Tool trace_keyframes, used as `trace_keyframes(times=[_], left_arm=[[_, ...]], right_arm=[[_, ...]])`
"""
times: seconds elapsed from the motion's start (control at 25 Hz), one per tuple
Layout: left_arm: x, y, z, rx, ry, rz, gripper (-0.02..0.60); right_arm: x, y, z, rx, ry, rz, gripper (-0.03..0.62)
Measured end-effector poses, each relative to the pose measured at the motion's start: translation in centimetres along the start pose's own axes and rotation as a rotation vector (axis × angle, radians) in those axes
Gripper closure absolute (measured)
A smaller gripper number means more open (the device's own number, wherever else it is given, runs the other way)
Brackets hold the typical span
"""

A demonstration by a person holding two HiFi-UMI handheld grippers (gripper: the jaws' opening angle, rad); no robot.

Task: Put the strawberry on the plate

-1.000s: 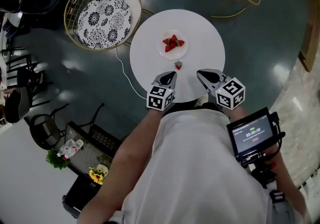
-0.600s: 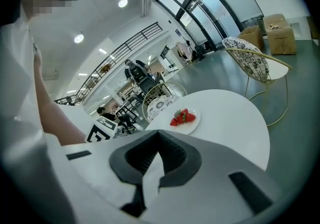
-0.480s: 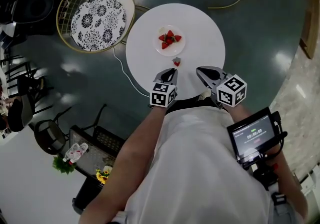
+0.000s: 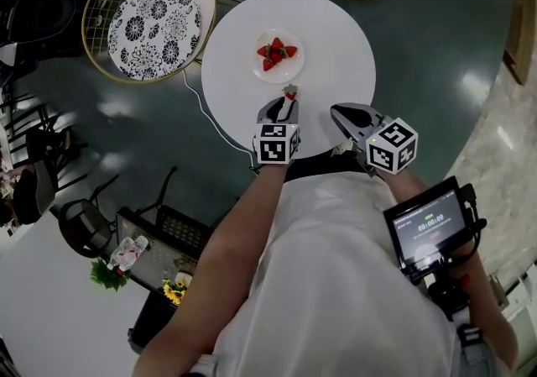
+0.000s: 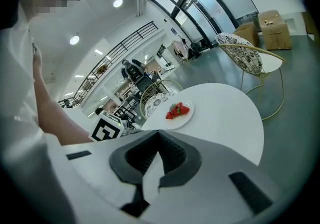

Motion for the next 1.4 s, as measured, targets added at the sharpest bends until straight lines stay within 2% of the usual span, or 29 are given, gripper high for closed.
trace_keyframes(times=[0.16,0.72,1.4], left_arm=[[0.2,0.2,0.6,0.011,0.035,-0.009,0.446],[0.2,0.5,1.7,0.027,0.042,-0.024,0.448],[0.5,3.7,-1.8,-0.116,0.054,-0.002,0.449]], right_arm=[[-0.5,-0.8,-0.6,0.003,-0.010,0.012,0.587],[-1.3,-1.3,-1.6,-0.007,-0.032,0.021,0.588],[-0.6,-0.6,-0.7,-0.015,0.001,-0.003,0.588]])
Point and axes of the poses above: the fingertips, and each gripper's own axes: z forward along the fingers, x to its left, y out of its top, the point moved 6 cm from there along -z, backward along the fingers, and after that the axes turned 14 degrees about z, right-handed, at the moved point
